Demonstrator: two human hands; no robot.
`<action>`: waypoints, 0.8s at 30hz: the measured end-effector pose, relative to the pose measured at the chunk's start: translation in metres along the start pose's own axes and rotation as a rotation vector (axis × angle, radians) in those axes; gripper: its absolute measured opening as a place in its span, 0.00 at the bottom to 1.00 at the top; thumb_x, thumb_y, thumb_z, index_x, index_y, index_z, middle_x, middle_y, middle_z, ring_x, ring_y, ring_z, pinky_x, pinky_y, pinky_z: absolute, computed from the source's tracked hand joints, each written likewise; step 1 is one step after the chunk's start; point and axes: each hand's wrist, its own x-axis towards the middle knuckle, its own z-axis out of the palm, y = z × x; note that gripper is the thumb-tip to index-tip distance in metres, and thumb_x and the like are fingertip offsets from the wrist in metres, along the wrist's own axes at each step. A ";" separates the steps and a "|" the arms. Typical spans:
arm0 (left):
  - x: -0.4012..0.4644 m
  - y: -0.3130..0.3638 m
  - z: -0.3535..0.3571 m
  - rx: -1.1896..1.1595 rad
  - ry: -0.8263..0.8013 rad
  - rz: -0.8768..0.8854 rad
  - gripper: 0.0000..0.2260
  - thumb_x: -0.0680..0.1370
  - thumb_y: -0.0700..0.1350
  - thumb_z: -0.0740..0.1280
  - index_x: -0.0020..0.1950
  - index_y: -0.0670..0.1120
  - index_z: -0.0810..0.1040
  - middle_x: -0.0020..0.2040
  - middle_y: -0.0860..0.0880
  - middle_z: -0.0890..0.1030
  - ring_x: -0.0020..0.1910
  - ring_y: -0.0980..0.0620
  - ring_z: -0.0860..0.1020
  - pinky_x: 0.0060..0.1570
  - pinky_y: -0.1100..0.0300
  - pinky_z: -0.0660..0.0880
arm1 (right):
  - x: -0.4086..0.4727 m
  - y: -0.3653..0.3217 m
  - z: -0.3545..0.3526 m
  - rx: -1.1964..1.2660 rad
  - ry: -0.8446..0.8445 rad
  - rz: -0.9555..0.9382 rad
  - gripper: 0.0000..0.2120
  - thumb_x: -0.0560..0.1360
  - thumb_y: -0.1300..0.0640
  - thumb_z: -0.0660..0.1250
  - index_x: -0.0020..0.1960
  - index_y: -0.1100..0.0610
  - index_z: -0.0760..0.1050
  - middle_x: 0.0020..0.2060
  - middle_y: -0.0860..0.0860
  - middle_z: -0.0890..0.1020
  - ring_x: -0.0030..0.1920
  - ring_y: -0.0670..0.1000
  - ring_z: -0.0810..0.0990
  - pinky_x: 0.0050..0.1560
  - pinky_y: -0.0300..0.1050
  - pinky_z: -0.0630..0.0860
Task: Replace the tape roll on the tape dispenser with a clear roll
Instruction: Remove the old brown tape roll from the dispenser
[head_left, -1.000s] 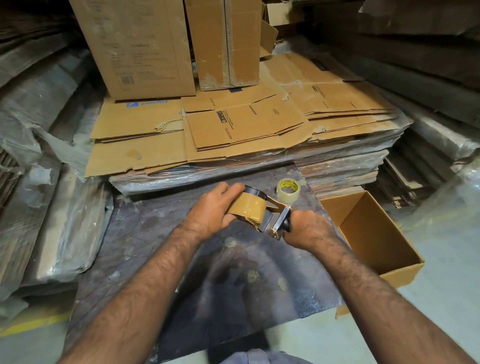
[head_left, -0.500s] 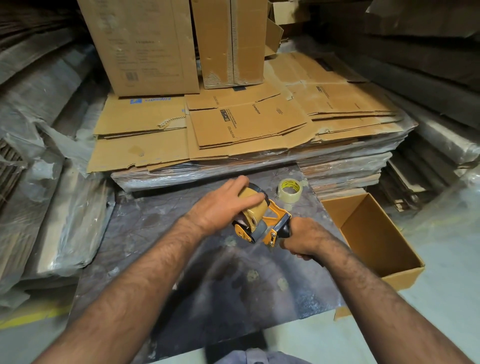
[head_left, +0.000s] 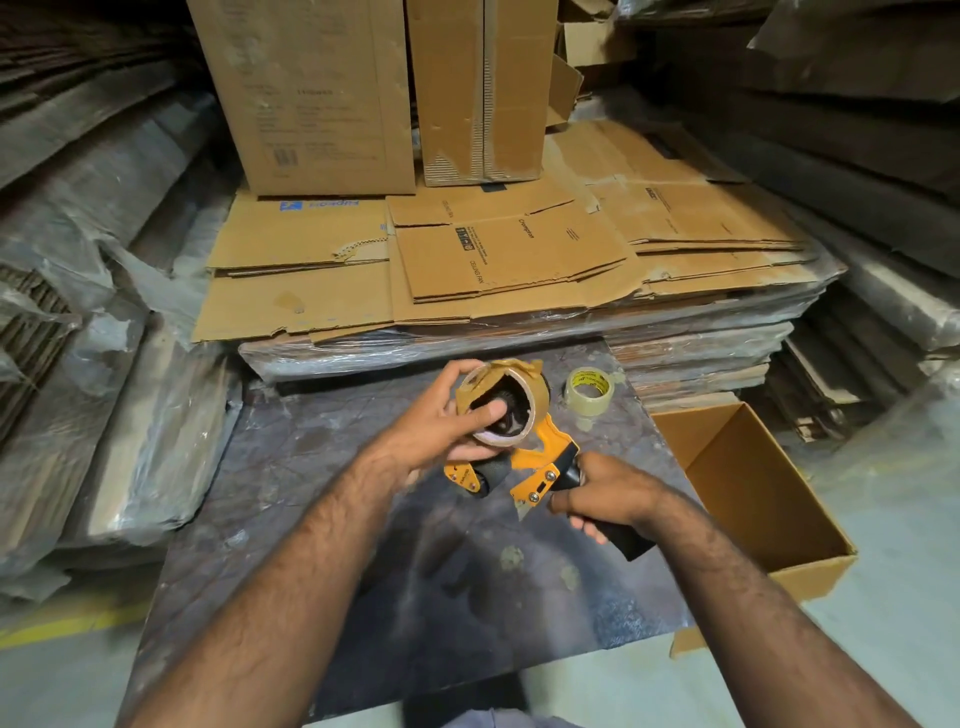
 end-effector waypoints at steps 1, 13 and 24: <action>-0.002 0.001 0.002 -0.048 -0.013 -0.031 0.23 0.78 0.41 0.73 0.70 0.54 0.70 0.60 0.48 0.85 0.51 0.38 0.86 0.46 0.51 0.85 | 0.001 -0.001 0.003 0.026 -0.017 -0.001 0.03 0.76 0.61 0.70 0.48 0.60 0.77 0.29 0.53 0.80 0.24 0.48 0.76 0.27 0.42 0.76; -0.015 -0.011 -0.002 -0.028 0.170 -0.026 0.18 0.82 0.45 0.69 0.68 0.57 0.67 0.66 0.45 0.76 0.32 0.40 0.85 0.24 0.60 0.80 | 0.016 -0.005 0.045 0.154 0.062 0.039 0.04 0.74 0.63 0.68 0.48 0.61 0.76 0.27 0.52 0.78 0.21 0.48 0.73 0.25 0.40 0.73; -0.024 -0.023 -0.051 -0.153 0.396 0.002 0.14 0.82 0.43 0.69 0.64 0.50 0.68 0.57 0.45 0.78 0.38 0.48 0.84 0.33 0.53 0.84 | 0.022 0.009 0.063 0.349 0.303 0.169 0.03 0.75 0.62 0.69 0.46 0.62 0.76 0.25 0.54 0.77 0.20 0.50 0.72 0.24 0.40 0.71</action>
